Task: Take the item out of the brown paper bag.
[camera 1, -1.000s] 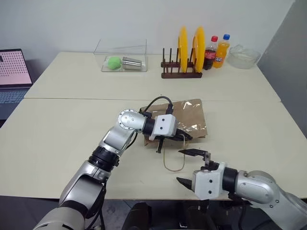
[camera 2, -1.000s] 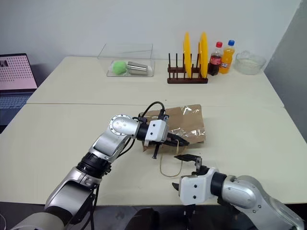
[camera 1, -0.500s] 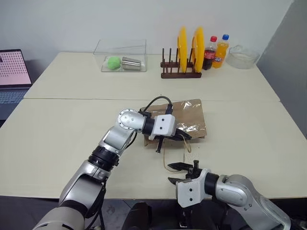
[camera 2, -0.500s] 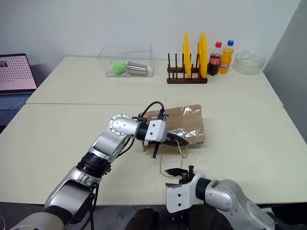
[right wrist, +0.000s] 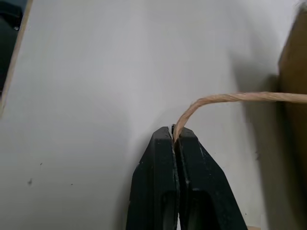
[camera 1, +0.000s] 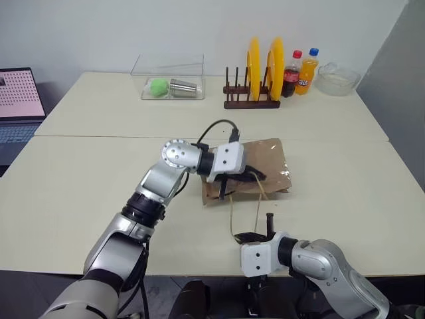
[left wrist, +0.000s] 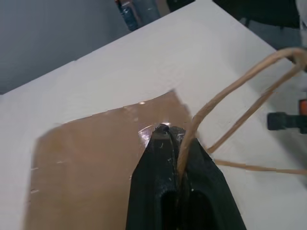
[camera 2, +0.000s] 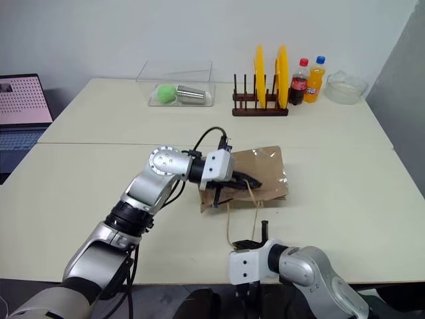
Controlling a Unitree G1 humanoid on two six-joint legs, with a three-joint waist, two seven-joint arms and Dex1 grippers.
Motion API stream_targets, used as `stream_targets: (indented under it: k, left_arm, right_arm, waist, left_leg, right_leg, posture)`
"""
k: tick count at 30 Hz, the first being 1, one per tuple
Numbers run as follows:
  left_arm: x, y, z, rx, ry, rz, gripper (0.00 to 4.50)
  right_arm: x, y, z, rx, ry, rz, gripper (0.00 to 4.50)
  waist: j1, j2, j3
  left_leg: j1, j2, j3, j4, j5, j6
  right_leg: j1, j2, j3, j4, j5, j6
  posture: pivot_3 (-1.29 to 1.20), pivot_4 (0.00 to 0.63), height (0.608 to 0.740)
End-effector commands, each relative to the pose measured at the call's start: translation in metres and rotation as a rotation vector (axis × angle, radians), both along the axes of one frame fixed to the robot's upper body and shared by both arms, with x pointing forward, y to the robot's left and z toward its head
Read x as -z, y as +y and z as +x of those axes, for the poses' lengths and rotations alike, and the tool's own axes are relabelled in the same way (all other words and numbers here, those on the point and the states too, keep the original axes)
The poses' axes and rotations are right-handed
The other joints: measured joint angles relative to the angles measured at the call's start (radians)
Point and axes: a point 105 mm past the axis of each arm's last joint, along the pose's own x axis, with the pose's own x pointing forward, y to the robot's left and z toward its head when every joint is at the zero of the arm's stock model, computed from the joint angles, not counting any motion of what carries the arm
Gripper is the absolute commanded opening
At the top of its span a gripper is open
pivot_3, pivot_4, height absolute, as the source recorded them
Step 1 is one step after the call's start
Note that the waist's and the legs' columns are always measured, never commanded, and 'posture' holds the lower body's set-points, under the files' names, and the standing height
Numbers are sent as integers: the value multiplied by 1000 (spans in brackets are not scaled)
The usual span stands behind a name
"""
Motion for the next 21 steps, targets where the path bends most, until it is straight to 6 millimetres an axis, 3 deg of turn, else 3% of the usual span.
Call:
stream_targets:
  k: [1, 15, 21]
  left_arm:
    - [-26, -2, 5, -19, -64, -62, 0]
    - [-35, 0, 35, -119, -100, -78, 0]
    - [-44, -6, 41, -135, -102, -98, 0]
  right_arm:
    - [6, 3, -9, -29, 54, -26, 40]
    - [21, 0, -24, -38, 184, -106, 40]
    - [23, -14, -26, -30, 199, -131, 40]
  waist:
    - [0, 0, 0]
    - [2, 0, 0]
    - [7, 0, 0]
  left_leg:
    - [0, 0, 0, 0, 0, 0]
    - [0, 0, -1, 0, 0, 0]
    - [0, -1, -1, 1, 0, 0]
  right_leg:
    - [0, 0, 0, 0, 0, 0]
    - [0, 0, -1, 0, 0, 0]
    - [0, -1, -1, 0, 0, 0]
  posture:
    - [0, 150, 740]
    - [0, 150, 740]
    - [0, 150, 740]
